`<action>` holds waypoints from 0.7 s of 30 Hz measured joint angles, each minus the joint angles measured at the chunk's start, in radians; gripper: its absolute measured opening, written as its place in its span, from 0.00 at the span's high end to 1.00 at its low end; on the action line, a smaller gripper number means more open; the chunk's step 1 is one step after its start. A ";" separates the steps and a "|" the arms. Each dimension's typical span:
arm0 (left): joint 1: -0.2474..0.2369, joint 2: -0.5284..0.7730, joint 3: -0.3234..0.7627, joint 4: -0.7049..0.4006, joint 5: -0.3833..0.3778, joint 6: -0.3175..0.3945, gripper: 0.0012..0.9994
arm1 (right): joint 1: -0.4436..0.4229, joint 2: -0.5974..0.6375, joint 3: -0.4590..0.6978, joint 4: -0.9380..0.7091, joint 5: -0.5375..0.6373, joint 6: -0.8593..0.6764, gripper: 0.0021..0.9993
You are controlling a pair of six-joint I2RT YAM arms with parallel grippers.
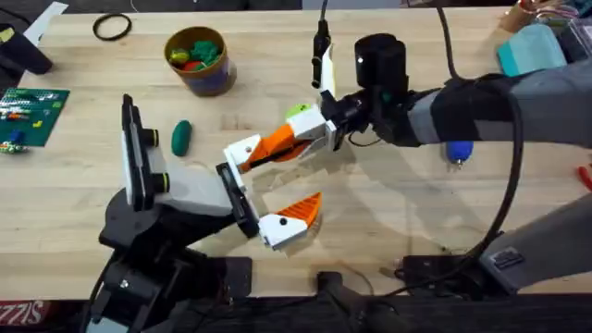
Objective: Pick up the gripper from the table and insert it into the empty holder that is missing its gripper. Then pick up a screw, insert it into the mounting hole, and use the screwdriver to tighten it. Finally, clean up the table by picking up the vegetable and placing it into the bucket.
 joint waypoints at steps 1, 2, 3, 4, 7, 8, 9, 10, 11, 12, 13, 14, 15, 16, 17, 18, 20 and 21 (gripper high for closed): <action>0.000 0.000 0.000 0.000 -0.002 0.000 0.01 | 0.001 -0.001 0.000 0.000 0.005 0.001 0.96; 0.000 0.000 0.000 0.000 -0.004 0.000 0.01 | 0.001 -0.002 0.000 0.000 0.009 0.000 0.97; 0.000 0.000 0.000 0.000 -0.005 0.000 0.01 | 0.002 -0.002 0.000 0.001 0.011 0.002 0.99; 0.000 0.000 0.000 0.000 -0.005 0.000 0.01 | 0.002 -0.002 0.000 0.001 0.011 0.004 0.99; 0.000 0.000 0.000 0.000 -0.005 -0.001 0.01 | 0.003 -0.002 0.000 0.001 0.012 0.008 0.99; 0.000 0.000 0.000 0.000 -0.005 -0.001 0.01 | 0.003 -0.002 0.000 0.001 0.012 0.010 0.99; 0.000 0.000 0.000 0.000 -0.005 -0.001 0.01 | 0.003 -0.002 0.000 0.001 0.013 0.011 0.99; 0.000 0.000 0.000 0.000 -0.006 -0.001 0.01 | 0.003 -0.002 0.000 0.001 0.014 0.011 0.99; 0.000 0.000 0.000 0.000 -0.006 -0.001 0.01 | 0.003 -0.002 0.000 0.002 0.014 0.012 0.99; 0.000 0.000 0.000 0.000 -0.006 -0.002 0.01 | 0.003 -0.002 0.000 0.002 0.015 0.013 0.98; 0.000 0.000 0.000 0.000 -0.007 -0.002 0.01 | 0.003 -0.002 0.000 0.001 0.015 0.015 0.95; 0.000 0.000 0.000 0.000 -0.008 -0.001 0.01 | 0.004 -0.002 0.000 0.000 0.018 0.015 0.91; 0.000 0.000 0.000 0.000 -0.008 -0.001 0.01 | 0.005 -0.002 0.000 -0.002 0.022 0.017 0.87; 0.000 0.000 0.000 0.001 -0.008 0.000 0.01 | 0.006 -0.002 0.000 -0.004 0.027 0.018 0.84; 0.000 0.000 0.000 0.001 -0.008 0.001 0.01 | 0.008 -0.002 0.000 -0.006 0.033 0.019 0.81; 0.000 0.000 0.000 0.001 -0.008 0.001 0.01 | 0.010 -0.002 0.000 -0.007 0.038 0.019 0.78; 0.000 0.000 0.000 0.001 -0.008 0.004 0.01 | 0.015 -0.002 0.000 -0.007 0.048 0.019 0.74; 0.000 0.000 0.000 0.001 -0.008 0.004 0.01 | 0.017 -0.002 0.000 -0.007 0.051 0.019 0.72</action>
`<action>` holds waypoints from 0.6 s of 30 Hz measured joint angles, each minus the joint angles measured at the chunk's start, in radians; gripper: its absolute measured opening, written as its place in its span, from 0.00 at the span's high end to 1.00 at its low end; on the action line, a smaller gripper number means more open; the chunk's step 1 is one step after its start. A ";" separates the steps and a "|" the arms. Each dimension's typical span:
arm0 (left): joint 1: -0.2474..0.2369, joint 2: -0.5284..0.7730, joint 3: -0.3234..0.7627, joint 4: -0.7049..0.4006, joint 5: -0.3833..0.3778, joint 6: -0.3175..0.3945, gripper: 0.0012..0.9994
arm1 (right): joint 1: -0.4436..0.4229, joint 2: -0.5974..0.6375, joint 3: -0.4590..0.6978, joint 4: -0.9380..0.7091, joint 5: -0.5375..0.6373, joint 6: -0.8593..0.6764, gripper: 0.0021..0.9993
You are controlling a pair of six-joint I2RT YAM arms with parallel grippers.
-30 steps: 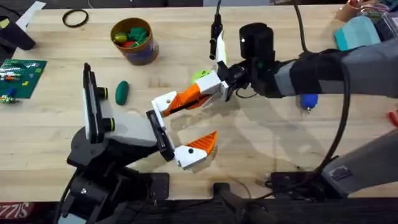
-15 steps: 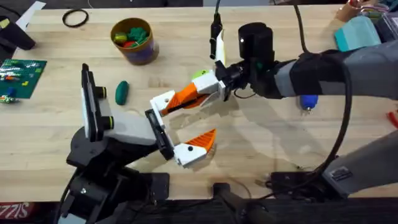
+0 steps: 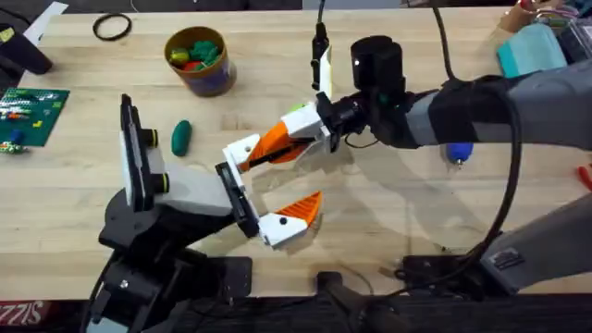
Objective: Pick up the gripper from the table and insert it into the empty holder that is missing its gripper. Then pick up a screw, insert it into the mounting hole, and use the screwdriver to tighten it. Finally, clean up the table by picking up the vegetable and placing it into the bucket.
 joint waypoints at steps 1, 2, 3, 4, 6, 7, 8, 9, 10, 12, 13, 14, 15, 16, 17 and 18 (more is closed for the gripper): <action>0.000 0.000 0.000 0.000 0.000 0.000 0.01 | 0.000 0.000 0.000 0.000 0.003 0.000 0.71; 0.000 0.000 0.000 0.000 0.000 0.000 0.01 | 0.001 0.000 0.000 0.000 0.004 0.000 0.71; 0.000 0.000 0.000 0.000 0.000 0.001 0.01 | 0.001 0.000 0.000 0.000 0.005 0.000 0.70; 0.000 0.000 0.000 0.000 0.000 0.001 0.01 | 0.001 0.000 0.000 0.000 0.006 0.000 0.69; 0.000 0.000 0.000 0.000 0.000 0.004 0.01 | 0.002 0.000 0.000 -0.001 0.009 0.000 0.67; 0.000 0.000 0.000 0.000 0.000 0.005 0.01 | 0.002 0.000 0.000 -0.001 0.010 0.000 0.66; 0.000 0.000 0.000 0.000 0.002 0.006 0.01 | 0.003 0.000 0.000 -0.002 0.012 0.000 0.64; 0.000 0.000 0.000 0.000 0.002 0.007 0.01 | 0.004 0.000 0.000 -0.002 0.014 0.001 0.63; 0.000 0.000 0.000 0.001 0.002 0.010 0.01 | 0.005 0.000 0.000 -0.003 0.015 0.002 0.61; 0.000 -0.001 0.000 0.001 0.001 0.014 0.01 | 0.006 0.001 0.000 -0.004 0.016 0.002 0.57; 0.000 -0.001 0.000 0.002 0.000 0.015 0.01 | 0.007 0.002 0.000 -0.005 0.016 0.003 0.55; 0.000 -0.001 0.000 0.002 0.000 0.018 0.01 | 0.007 0.002 0.000 -0.006 0.016 0.003 0.51; 0.000 -0.001 0.000 0.002 0.000 0.020 0.01 | 0.007 0.002 0.000 -0.008 0.015 0.005 0.46; 0.000 -0.001 0.000 0.002 0.000 0.020 0.01 | 0.007 0.003 -0.001 -0.009 0.015 0.006 0.40; 0.000 -0.001 0.000 0.002 0.000 0.021 0.01 | 0.007 0.004 -0.001 -0.009 0.014 0.005 0.36; 0.000 -0.001 0.000 0.002 0.002 0.022 0.01 | 0.007 0.004 -0.001 -0.009 0.013 0.005 0.34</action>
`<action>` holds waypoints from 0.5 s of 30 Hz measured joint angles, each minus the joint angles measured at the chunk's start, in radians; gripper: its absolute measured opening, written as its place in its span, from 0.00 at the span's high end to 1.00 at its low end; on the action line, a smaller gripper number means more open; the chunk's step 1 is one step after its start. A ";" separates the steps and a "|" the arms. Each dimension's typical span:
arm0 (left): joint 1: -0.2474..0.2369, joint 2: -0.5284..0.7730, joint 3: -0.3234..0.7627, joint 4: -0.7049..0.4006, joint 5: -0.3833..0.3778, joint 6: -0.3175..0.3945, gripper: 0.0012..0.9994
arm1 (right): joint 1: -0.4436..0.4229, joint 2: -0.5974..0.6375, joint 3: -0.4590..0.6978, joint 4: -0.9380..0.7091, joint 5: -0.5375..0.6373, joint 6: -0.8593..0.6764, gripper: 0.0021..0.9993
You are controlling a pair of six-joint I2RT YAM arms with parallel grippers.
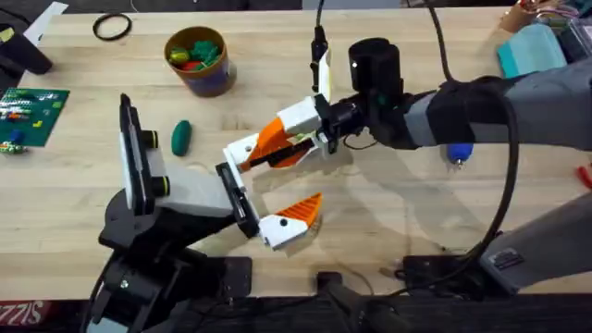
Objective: Pick up the gripper from the table and insert it into the empty holder that is missing its gripper. Then pick up a screw, insert it into the mounting hole, and use the screwdriver to tighten it. Finally, clean up the table by picking up the vegetable and placing it into the bucket.
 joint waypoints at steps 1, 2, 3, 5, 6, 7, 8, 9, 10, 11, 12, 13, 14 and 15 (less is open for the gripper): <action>0.000 0.000 0.000 0.000 0.004 0.000 0.01 | 0.000 0.000 0.000 0.000 0.000 0.001 0.31; -0.001 0.000 0.000 0.000 0.008 0.000 0.01 | 0.000 0.000 0.000 0.000 -0.001 0.003 0.27; -0.002 0.000 0.000 0.000 0.011 0.000 0.01 | 0.000 0.000 0.000 0.000 -0.001 0.003 0.21; -0.002 0.000 0.000 0.000 0.014 0.000 0.01 | 0.000 0.000 0.000 0.001 -0.004 0.003 0.10; -0.002 0.000 0.000 0.000 0.014 0.000 0.01 | -0.001 0.000 0.000 0.001 -0.007 0.004 0.05; -0.002 0.000 0.000 0.000 0.015 0.000 0.01 | -0.003 0.000 -0.001 0.001 -0.010 0.002 0.01; -0.002 0.000 0.000 0.000 0.016 0.000 0.01 | -0.004 0.000 -0.001 0.001 -0.013 0.002 0.00; -0.002 0.000 0.000 -0.001 0.017 0.000 0.01 | -0.007 0.000 -0.001 0.000 -0.015 0.003 0.00; -0.002 0.000 0.000 -0.001 0.017 0.000 0.01 | -0.010 0.000 -0.001 0.000 -0.018 0.003 0.00; -0.002 0.000 0.000 -0.001 0.017 0.000 0.01 | -0.014 -0.001 -0.001 0.000 -0.019 0.003 0.00; -0.002 0.000 0.000 -0.001 0.017 0.000 0.01 | -0.020 -0.002 -0.001 0.000 -0.020 0.003 0.00; -0.002 0.000 0.000 -0.001 0.017 0.000 0.01 | -0.027 -0.005 -0.001 0.000 -0.020 0.003 0.00; -0.002 0.000 0.000 -0.001 0.017 0.000 0.01 | -0.035 -0.012 -0.001 -0.002 -0.020 0.002 0.00; -0.002 0.000 0.000 -0.001 0.017 0.000 0.01 | -0.043 -0.023 -0.002 -0.003 -0.020 0.002 0.00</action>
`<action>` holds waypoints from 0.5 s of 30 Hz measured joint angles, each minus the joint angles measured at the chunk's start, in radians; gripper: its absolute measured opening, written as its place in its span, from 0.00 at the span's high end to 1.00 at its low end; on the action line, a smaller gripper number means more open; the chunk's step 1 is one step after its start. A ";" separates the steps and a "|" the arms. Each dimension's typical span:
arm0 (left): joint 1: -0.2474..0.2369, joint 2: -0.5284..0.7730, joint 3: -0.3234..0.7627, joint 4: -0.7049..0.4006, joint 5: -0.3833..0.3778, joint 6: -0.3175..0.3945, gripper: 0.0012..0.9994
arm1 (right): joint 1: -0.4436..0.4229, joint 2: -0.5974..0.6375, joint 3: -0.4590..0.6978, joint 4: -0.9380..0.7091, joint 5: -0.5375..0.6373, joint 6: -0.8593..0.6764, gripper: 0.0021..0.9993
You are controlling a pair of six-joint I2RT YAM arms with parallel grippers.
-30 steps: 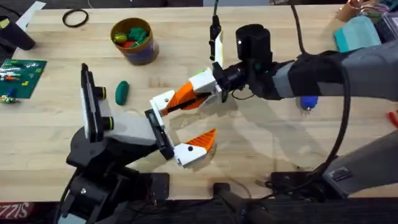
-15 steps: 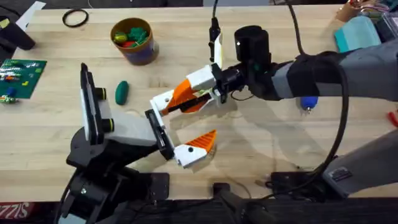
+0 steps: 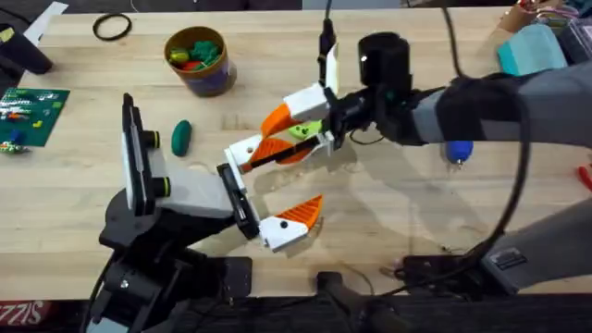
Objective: Pick up the gripper from the table and insert it into the empty holder that is missing its gripper. Then pick up a screw, insert it into the mounting hole, and use the screwdriver to tighten it. Finally, clean up the table by picking up the vegetable and placing it into the bucket.
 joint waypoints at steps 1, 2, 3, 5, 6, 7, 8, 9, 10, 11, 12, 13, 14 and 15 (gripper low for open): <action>0.000 0.000 0.000 0.000 0.000 0.000 0.01 | -0.008 -0.015 -0.001 0.000 0.000 -0.002 0.00; 0.000 0.000 0.000 0.000 0.000 0.000 0.01 | -0.016 -0.033 -0.001 0.000 -0.001 -0.005 0.00; 0.000 0.000 0.000 0.000 0.000 0.000 0.01 | -0.024 -0.049 -0.001 0.000 -0.002 -0.011 0.00; 0.000 0.000 0.000 0.000 0.000 0.000 0.01 | -0.040 -0.081 -0.001 0.002 -0.009 -0.024 0.00; 0.000 0.000 0.000 0.000 0.000 0.000 0.01 | -0.048 -0.093 -0.001 0.003 -0.012 -0.030 0.00; 0.000 0.000 0.000 0.000 0.000 0.000 0.01 | -0.057 -0.102 -0.001 0.004 -0.016 -0.036 0.00; 0.000 0.000 0.000 0.000 0.000 0.000 0.01 | -0.065 -0.106 -0.001 0.005 -0.018 -0.039 0.00; 0.000 0.000 0.000 0.000 0.000 0.000 0.01 | -0.073 -0.108 -0.001 0.004 -0.019 -0.041 0.00; 0.000 0.000 0.000 0.000 0.000 0.000 0.01 | -0.080 -0.108 -0.001 0.003 -0.021 -0.042 0.00; 0.000 0.000 0.000 0.000 0.000 0.000 0.01 | -0.088 -0.108 -0.002 0.002 -0.023 -0.042 0.00; 0.000 0.000 0.000 0.000 0.000 0.000 0.01 | -0.095 -0.108 -0.002 0.002 -0.023 -0.043 0.00; 0.000 0.000 0.000 0.000 0.000 0.000 0.01 | -0.102 -0.108 -0.002 0.002 -0.024 -0.045 0.00; 0.000 0.000 0.000 0.000 0.000 0.000 0.01 | -0.109 -0.108 -0.002 0.001 -0.025 -0.045 0.00; 0.000 0.000 0.000 0.000 0.000 0.000 0.01 | -0.116 -0.108 -0.002 0.001 -0.026 -0.045 0.00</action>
